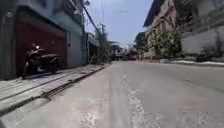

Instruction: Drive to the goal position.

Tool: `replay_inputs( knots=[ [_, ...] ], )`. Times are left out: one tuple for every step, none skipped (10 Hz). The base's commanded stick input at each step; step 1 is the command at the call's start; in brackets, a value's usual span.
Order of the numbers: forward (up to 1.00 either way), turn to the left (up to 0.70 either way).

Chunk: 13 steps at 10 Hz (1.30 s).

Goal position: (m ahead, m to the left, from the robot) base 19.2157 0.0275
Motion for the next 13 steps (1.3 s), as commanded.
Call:
replay_inputs(
  knots=[
    [1.00,-0.16],
    [1.00,-0.22],
    [1.00,-0.29],
    [1.00,-0.35],
    [1.00,-0.36],
    [1.00,-0.21],
    [1.00,-0.06],
    [1.00,0.00],
    [1.00,0.00],
    [1.00,0.00],
    [1.00,0.00],
    [1.00,0.00],
    [1.00,0.00]
  ],
)
